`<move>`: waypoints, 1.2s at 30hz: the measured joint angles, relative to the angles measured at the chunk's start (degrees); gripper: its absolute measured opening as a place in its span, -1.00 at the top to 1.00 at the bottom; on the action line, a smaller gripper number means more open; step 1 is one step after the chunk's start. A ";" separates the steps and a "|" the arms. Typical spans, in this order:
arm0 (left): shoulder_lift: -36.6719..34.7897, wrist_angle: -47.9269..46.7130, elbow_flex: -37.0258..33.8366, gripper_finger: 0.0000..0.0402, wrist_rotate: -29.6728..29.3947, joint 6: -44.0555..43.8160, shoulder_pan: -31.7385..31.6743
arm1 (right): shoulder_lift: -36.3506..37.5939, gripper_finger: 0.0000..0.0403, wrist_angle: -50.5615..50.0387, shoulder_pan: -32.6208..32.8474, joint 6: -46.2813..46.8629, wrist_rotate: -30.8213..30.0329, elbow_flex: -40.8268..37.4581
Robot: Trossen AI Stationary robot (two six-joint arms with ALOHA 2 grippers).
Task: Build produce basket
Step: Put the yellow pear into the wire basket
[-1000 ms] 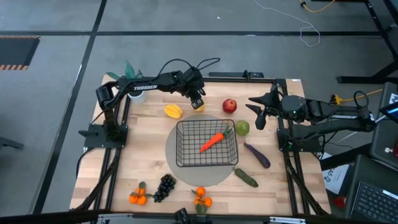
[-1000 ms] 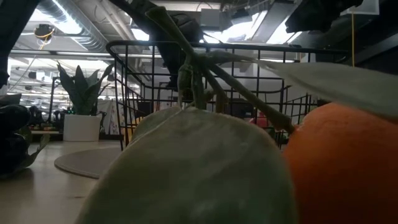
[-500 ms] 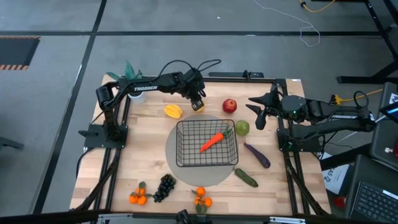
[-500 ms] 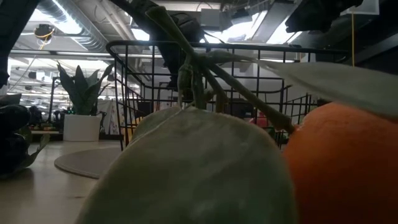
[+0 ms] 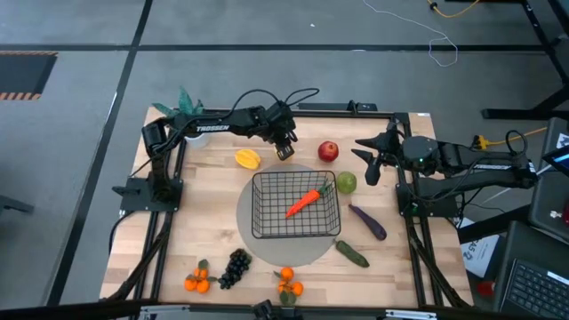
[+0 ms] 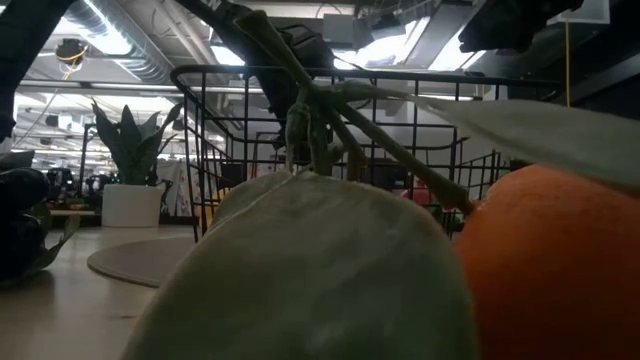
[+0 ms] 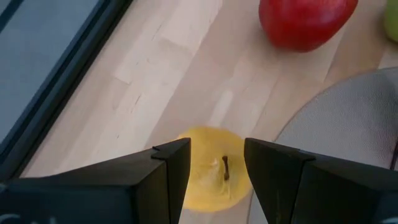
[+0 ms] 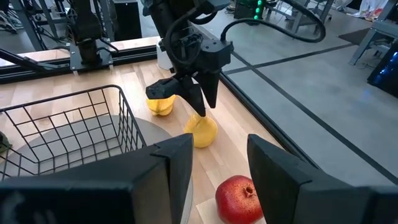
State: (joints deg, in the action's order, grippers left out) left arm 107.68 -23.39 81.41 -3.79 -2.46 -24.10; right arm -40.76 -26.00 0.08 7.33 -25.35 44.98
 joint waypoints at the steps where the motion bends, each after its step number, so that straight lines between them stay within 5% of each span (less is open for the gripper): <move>1: 0.00 -0.08 0.00 0.30 0.00 0.04 0.00 | 0.01 0.25 0.01 0.00 0.00 0.01 0.00; 8: 0.02 -0.46 0.00 0.39 -0.11 0.07 0.02 | 0.01 0.25 0.00 0.00 0.00 0.02 0.01; 23: 0.01 -4.21 0.00 0.98 -4.27 0.10 0.02 | 0.01 0.25 -0.02 0.00 -0.04 0.07 0.00; 36: -1.89 -4.33 -0.02 1.00 -4.56 0.10 1.13 | 0.00 0.25 -0.05 0.00 -0.04 0.07 0.00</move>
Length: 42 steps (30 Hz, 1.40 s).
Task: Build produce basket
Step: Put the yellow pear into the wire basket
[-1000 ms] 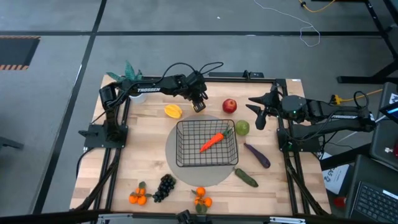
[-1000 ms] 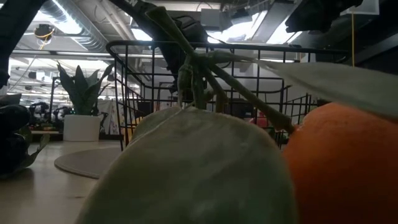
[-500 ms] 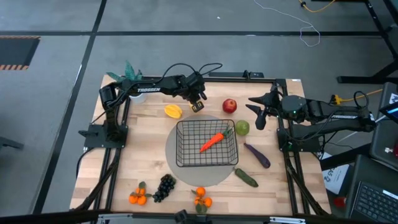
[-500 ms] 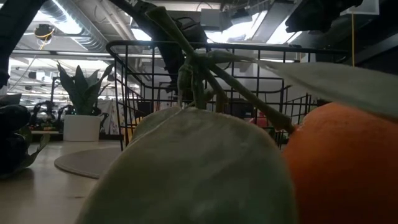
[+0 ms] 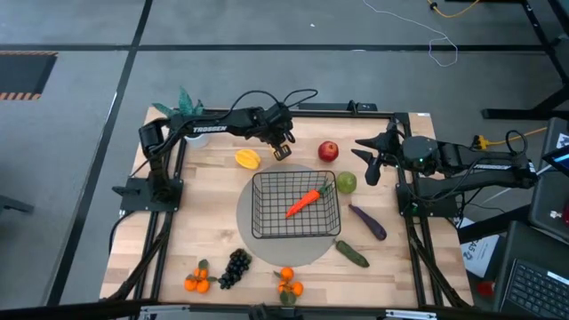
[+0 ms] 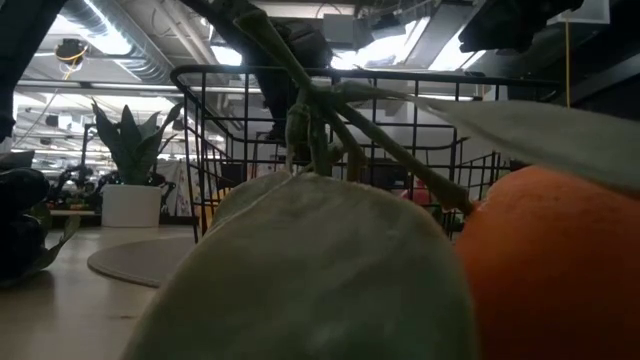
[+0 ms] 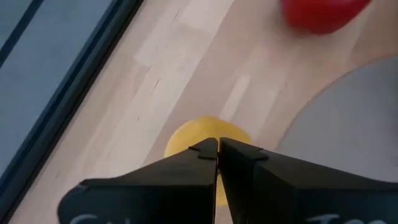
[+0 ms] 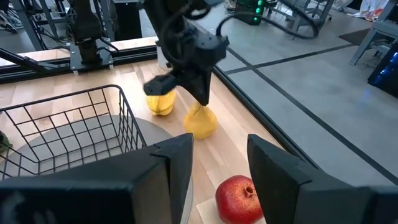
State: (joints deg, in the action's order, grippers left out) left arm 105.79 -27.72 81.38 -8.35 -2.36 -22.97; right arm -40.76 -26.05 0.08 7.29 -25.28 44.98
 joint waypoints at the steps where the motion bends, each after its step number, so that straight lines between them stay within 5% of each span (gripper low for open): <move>1: -0.62 -0.35 0.00 1.00 0.02 0.02 0.33 | -0.01 0.25 -0.01 0.00 -0.01 0.00 -0.01; 26: -18.21 1.26 0.07 1.00 -7.20 3.11 12.83 | 0.00 0.25 0.05 -0.01 0.00 -0.08 -0.01; 42: -20.73 2.86 0.02 1.00 -7.55 4.54 21.85 | -0.01 0.25 0.05 0.00 0.02 -0.09 0.00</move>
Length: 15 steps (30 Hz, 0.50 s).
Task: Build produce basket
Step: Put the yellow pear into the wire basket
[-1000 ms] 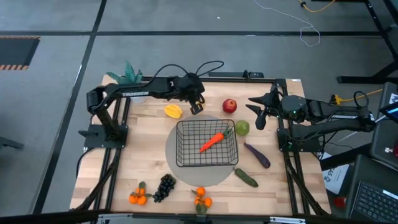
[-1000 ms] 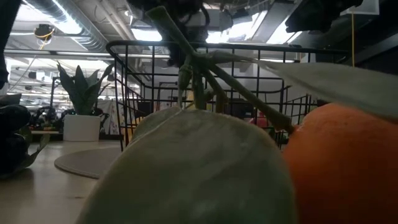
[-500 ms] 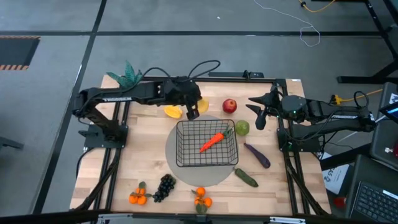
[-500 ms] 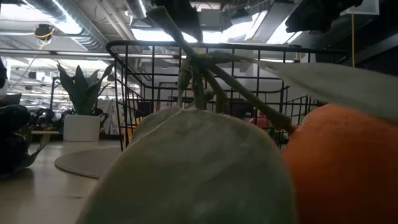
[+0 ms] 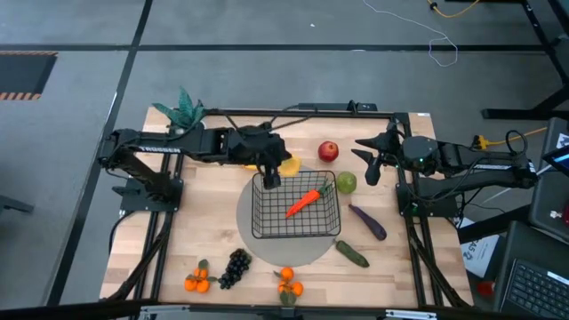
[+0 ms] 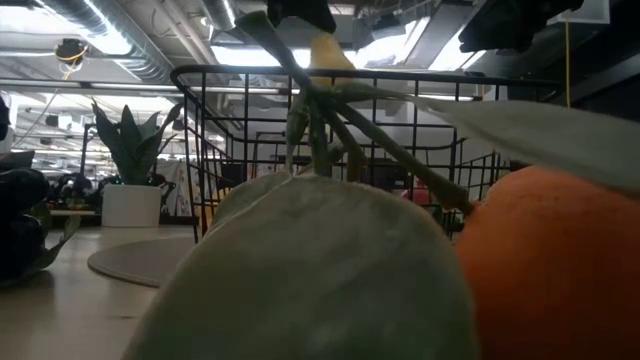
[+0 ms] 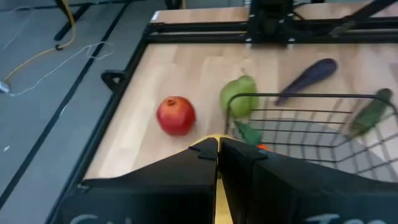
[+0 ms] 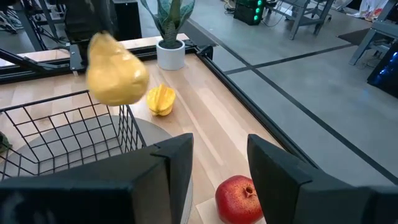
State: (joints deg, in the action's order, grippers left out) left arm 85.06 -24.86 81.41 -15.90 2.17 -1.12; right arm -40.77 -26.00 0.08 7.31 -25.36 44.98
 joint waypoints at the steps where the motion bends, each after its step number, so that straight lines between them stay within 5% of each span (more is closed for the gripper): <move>1: 0.00 0.11 0.00 1.00 0.00 0.00 0.63 | 0.01 0.25 -0.01 0.00 0.00 -0.01 -0.01; 15: 0.02 0.09 0.00 1.00 0.04 0.00 7.88 | 0.00 0.25 -0.01 0.00 0.00 -0.02 0.00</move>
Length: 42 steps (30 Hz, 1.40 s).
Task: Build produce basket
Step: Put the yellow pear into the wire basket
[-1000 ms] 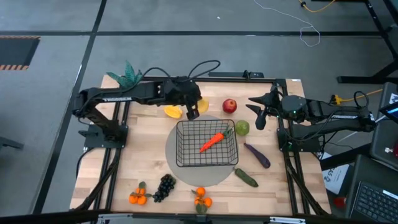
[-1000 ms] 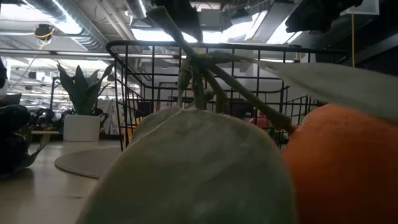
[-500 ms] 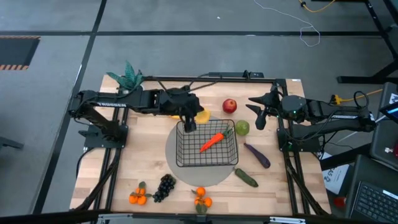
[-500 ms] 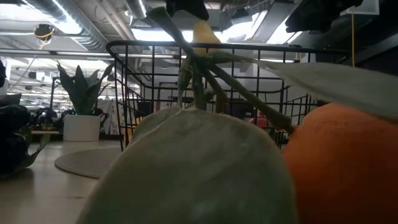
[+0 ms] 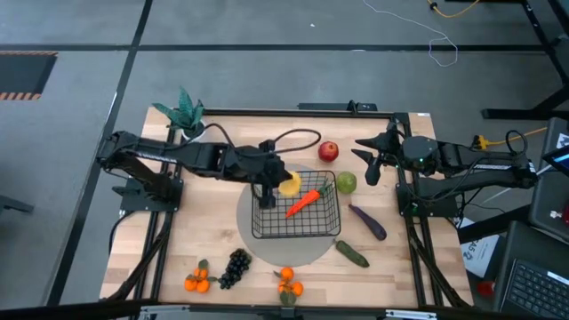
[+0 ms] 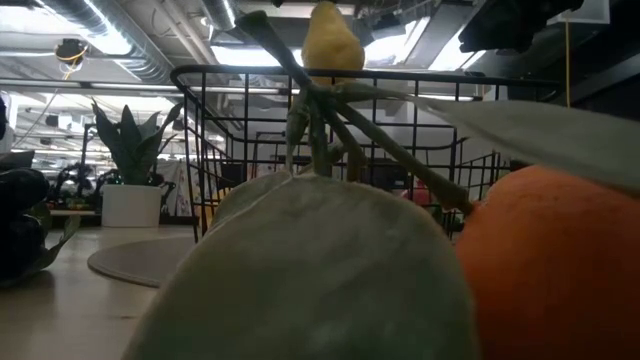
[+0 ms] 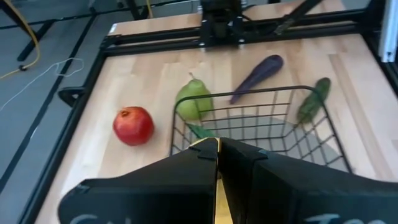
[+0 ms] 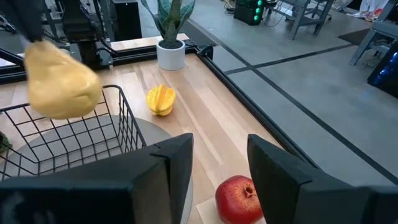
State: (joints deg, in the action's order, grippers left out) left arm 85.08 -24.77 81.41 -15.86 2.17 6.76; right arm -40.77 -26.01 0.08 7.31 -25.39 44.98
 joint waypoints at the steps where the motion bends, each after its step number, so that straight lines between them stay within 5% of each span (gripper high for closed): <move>1: 0.00 0.00 0.00 1.00 0.00 0.00 0.46 | 0.00 0.25 0.01 0.00 0.00 0.00 0.01; 23: 0.03 -3.09 0.00 1.00 0.09 -0.55 9.84 | 0.00 0.25 -0.01 0.00 0.13 0.02 -0.01; 42: 0.04 -9.34 0.00 1.00 0.04 -0.50 10.69 | 0.00 0.25 0.01 -0.01 0.16 0.00 0.00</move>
State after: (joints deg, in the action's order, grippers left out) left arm 85.12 -34.12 81.41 -15.81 1.67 17.45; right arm -40.77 -26.00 0.06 7.46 -25.39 44.98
